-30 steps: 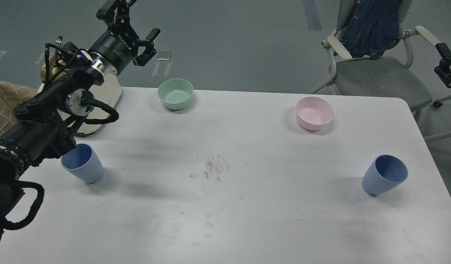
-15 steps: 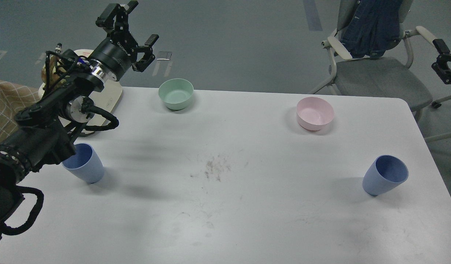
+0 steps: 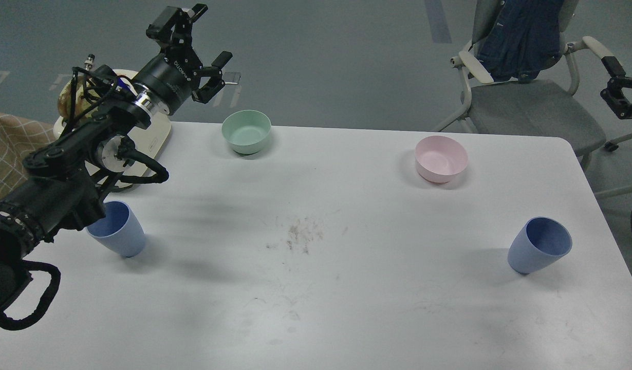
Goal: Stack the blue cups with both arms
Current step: 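Move the left arm back and lower the left gripper toward the table edge, then close the left gripper around the blue cup nearest the left arm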
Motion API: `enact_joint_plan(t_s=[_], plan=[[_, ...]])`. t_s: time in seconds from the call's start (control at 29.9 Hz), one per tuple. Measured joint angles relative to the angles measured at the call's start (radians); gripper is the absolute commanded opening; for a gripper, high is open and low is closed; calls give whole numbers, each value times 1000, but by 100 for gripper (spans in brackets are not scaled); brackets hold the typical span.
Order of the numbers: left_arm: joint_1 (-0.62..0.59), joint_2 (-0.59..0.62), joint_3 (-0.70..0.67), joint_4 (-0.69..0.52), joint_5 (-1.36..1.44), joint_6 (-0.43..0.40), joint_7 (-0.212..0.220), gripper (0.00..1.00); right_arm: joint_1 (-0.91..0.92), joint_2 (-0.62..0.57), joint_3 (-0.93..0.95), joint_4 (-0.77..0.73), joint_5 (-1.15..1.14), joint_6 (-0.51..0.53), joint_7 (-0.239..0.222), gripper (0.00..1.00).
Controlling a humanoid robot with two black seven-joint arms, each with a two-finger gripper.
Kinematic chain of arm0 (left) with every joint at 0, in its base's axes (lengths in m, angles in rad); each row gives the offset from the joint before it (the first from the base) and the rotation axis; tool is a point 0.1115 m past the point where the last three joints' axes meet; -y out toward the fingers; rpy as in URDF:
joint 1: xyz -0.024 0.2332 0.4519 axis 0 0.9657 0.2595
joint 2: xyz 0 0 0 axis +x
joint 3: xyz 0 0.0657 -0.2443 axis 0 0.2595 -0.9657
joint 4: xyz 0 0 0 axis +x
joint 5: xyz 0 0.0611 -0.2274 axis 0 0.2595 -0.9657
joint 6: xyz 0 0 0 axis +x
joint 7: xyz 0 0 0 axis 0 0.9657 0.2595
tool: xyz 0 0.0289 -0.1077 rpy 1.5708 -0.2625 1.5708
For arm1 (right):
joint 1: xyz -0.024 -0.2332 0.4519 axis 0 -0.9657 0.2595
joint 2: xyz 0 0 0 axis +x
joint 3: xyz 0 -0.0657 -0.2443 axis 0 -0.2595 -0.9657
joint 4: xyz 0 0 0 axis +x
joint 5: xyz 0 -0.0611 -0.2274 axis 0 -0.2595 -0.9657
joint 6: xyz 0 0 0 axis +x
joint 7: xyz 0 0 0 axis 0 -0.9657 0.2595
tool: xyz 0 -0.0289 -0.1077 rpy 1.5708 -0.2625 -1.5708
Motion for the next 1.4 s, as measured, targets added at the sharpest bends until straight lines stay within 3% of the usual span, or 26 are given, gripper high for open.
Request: enact_joint_plan(t_s=[0.3, 0.47, 0.73, 0.87, 1.0, 1.24, 1.4], plan=[[4, 37, 3, -45, 46, 0, -1, 98, -5, 5, 0, 0, 0, 0, -1, 100], [4, 116, -1, -158, 213, 0, -1, 97, -3, 5, 0, 2, 0, 0, -2, 100], [3, 355, -12, -490, 622, 0, -5, 96, 0, 6, 1, 9, 0, 0, -2, 100], [26, 564, 3, -725, 910, 0, -43, 96, 0, 6, 1, 14, 0, 0, -2, 100], [90, 736, 7, -866, 1152, 0, -52, 96, 0, 6, 1, 14, 1, 0, -2, 100], [237, 938, 29, -889, 1436, 0, -52, 96, -4, 7, 1, 19, 1, 0, -2, 100], [274, 986, 86, -830, 1455, 0, -52, 96, -6, 8, 1, 23, 2, 0, -2, 100]])
